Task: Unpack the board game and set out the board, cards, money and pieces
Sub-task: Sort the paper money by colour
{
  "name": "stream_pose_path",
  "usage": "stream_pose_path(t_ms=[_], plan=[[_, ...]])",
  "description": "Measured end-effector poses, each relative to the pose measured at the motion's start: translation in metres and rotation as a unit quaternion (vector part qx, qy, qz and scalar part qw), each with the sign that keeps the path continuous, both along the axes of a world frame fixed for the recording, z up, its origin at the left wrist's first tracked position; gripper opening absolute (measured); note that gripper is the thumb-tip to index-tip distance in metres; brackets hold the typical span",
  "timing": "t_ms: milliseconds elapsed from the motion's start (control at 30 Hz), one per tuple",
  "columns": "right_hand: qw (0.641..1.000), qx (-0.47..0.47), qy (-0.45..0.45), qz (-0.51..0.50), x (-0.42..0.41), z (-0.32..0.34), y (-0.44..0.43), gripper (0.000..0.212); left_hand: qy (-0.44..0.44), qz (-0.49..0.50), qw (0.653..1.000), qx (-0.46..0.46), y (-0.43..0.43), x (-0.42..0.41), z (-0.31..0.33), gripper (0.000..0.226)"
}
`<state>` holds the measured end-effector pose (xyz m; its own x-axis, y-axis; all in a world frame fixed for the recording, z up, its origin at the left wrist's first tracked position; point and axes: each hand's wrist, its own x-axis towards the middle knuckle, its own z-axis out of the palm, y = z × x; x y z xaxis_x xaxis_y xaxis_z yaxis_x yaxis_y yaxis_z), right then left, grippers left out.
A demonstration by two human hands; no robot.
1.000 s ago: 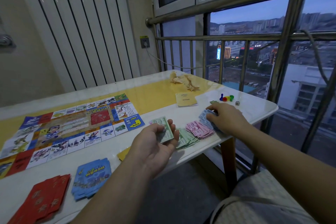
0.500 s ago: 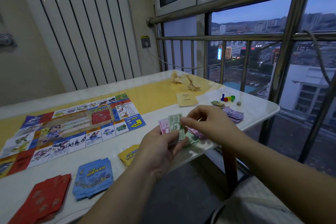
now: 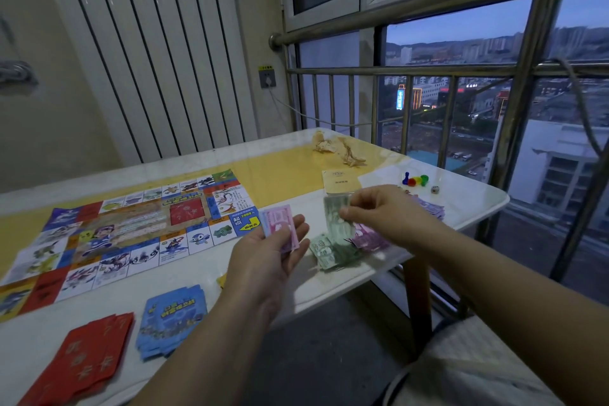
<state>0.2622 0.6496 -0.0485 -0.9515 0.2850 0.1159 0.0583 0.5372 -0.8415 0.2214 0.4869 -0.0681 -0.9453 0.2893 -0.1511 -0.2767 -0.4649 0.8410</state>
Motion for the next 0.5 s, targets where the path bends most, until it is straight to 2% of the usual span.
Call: stream_pose_path(t_ms=[67, 133, 200, 233, 267, 333, 400, 500], plan=[[0.998, 0.055, -0.03, 0.032, -0.003, -0.005, -0.01, 0.011, -0.003, 0.008, 1.0, -0.001, -0.003, -0.002, -0.001, 0.017], [0.988, 0.145, -0.042, 0.032, -0.008, -0.013, -0.02, 0.022, -0.001, 0.009, 1.0, -0.007, -0.005, -0.001, -0.002, 0.017], [0.969, 0.244, -0.022, -0.004, -0.01, -0.022, -0.024, 0.03, 0.005, 0.007, 1.0, -0.015, -0.006, 0.0, -0.004, 0.017], [0.965, 0.26, 0.011, -0.022, -0.01, -0.024, -0.024, 0.029, 0.008, 0.004, 1.0, -0.019, -0.006, 0.0, -0.004, 0.016], [0.969, 0.239, 0.056, -0.036, -0.01, -0.025, -0.024, 0.024, 0.011, 0.001, 1.0, -0.022, -0.006, 0.0, -0.005, 0.016], [0.984, 0.121, 0.127, -0.036, -0.007, -0.022, -0.027, 0.013, 0.017, -0.01, 1.0, -0.024, -0.004, 0.0, -0.005, 0.015], [0.992, 0.009, 0.124, -0.003, -0.005, -0.018, -0.032, 0.016, 0.024, -0.029, 0.999, -0.028, 0.0, 0.003, -0.003, 0.014], [0.994, -0.046, 0.091, 0.023, -0.006, -0.014, -0.03, 0.01, 0.017, -0.057, 0.998, -0.022, 0.007, 0.009, 0.002, 0.014]])
